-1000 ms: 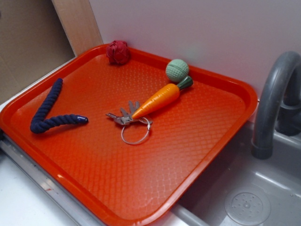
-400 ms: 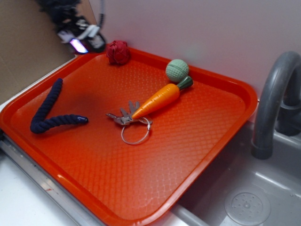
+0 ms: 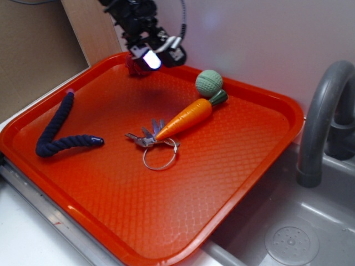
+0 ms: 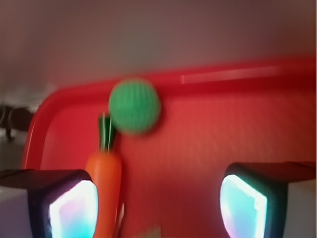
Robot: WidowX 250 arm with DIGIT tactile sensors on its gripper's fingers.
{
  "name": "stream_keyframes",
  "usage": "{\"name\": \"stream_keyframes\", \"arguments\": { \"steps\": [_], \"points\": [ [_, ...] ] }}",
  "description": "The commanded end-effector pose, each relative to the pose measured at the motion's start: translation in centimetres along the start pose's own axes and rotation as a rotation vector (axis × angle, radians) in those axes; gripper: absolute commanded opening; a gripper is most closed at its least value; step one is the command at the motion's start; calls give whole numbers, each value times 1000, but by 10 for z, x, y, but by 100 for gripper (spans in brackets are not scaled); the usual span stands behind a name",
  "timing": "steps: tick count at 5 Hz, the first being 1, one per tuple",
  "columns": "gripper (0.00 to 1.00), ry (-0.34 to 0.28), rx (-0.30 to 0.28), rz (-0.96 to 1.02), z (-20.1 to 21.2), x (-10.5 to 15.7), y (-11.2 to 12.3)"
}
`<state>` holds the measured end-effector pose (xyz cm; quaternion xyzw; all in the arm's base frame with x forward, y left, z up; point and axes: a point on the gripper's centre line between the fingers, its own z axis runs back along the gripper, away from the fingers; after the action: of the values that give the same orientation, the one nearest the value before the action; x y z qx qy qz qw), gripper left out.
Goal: Grab the green ball.
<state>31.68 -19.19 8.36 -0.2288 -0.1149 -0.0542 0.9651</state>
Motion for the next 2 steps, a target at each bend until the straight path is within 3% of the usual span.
{"name": "stream_keyframes", "arguments": {
  "steps": [1,2],
  "points": [
    [100,-25,-72,-43,-15,14,-37],
    [100,13,-49,-66,-31,10,-46]
  ]
}}
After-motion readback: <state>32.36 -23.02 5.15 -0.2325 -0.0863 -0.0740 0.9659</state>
